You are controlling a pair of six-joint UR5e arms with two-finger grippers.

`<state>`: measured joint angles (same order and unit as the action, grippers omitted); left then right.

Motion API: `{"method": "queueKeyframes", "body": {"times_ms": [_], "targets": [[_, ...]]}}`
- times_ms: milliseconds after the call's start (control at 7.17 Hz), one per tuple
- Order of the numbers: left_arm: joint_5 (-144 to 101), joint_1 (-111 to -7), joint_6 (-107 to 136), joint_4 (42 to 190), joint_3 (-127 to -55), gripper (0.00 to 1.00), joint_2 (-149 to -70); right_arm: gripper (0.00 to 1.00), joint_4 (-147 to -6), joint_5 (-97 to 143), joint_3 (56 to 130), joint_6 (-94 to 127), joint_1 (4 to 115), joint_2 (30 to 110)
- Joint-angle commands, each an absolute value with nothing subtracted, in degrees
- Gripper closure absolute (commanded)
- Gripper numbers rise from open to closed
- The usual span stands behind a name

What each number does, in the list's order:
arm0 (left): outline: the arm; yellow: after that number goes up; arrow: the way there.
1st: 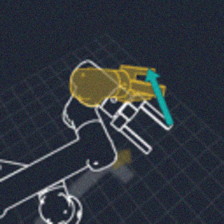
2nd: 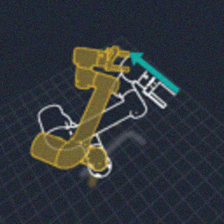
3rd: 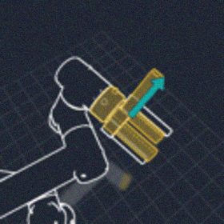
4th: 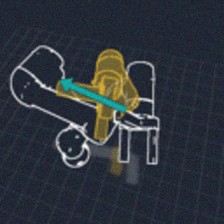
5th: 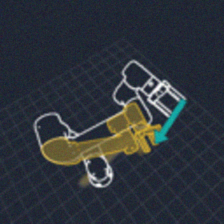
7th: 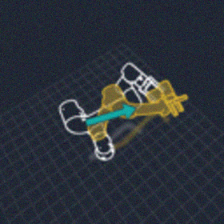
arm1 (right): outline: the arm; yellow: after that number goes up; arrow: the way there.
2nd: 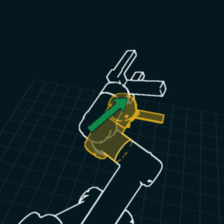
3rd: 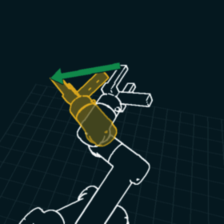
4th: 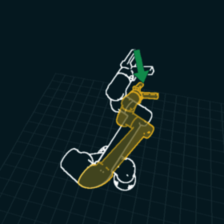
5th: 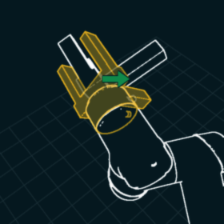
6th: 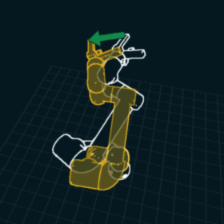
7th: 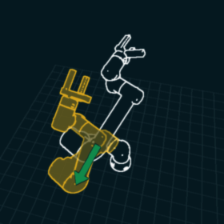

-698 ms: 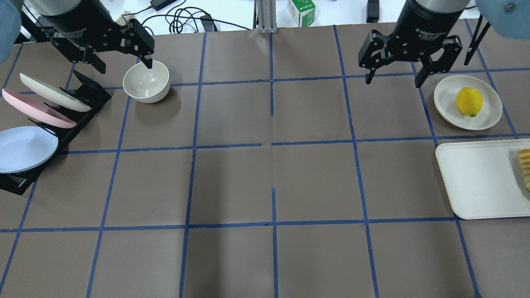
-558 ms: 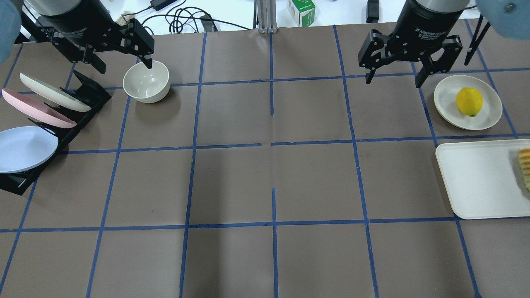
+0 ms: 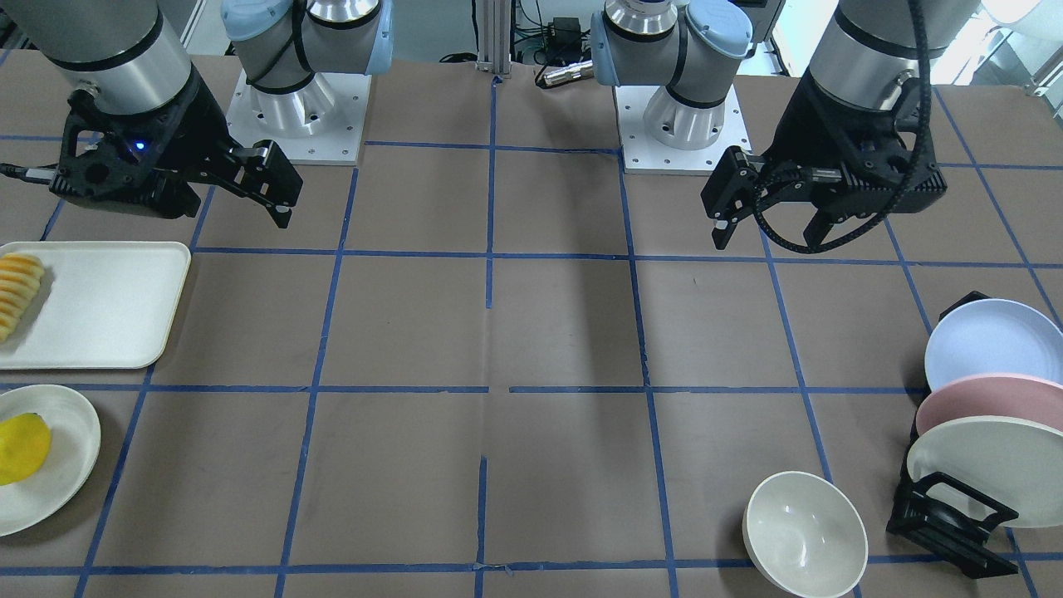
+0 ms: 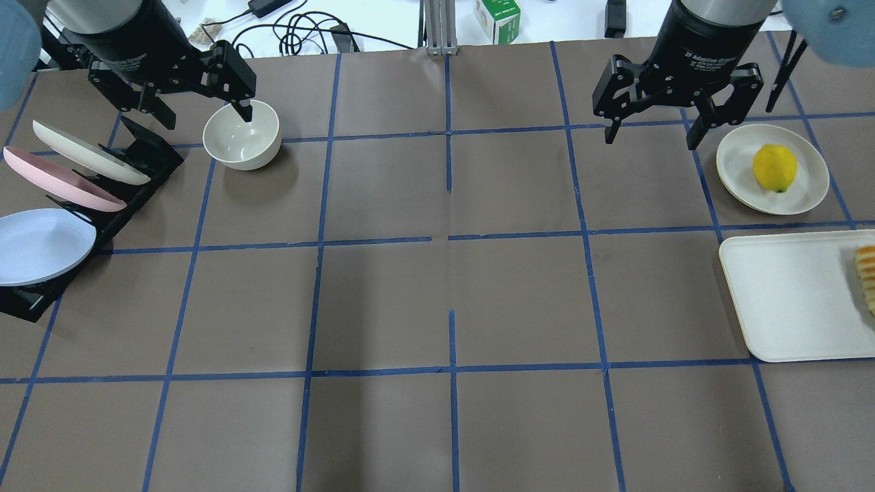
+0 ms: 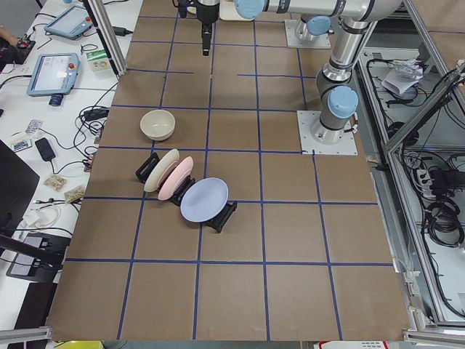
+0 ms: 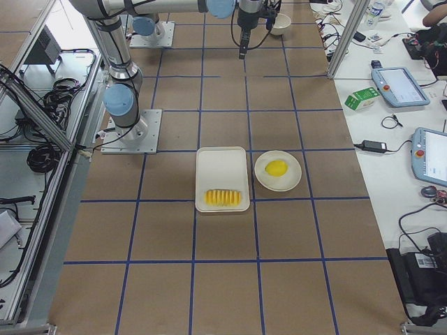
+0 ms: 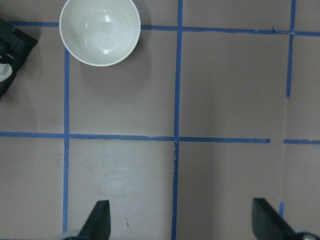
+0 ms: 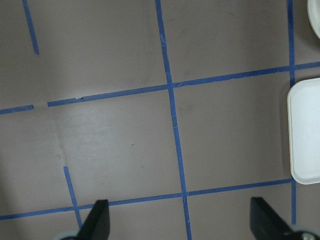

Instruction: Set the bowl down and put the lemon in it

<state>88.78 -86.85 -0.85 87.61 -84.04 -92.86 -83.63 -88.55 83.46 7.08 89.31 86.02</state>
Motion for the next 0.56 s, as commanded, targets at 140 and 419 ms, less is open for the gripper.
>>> {"method": "queueKeyframes", "body": {"times_ms": [140,419], "targets": [[88.2,-84.5,-3.0,88.2,-83.1,0.0,-96.0,0.0,-84.6,-88.8,83.7,5.9,87.7,84.6],[87.9,-77.8,-13.7,85.7,-82.8,0.0,-102.0,0.0,-89.6,-88.9,83.7,5.2,84.7,83.4]]}}
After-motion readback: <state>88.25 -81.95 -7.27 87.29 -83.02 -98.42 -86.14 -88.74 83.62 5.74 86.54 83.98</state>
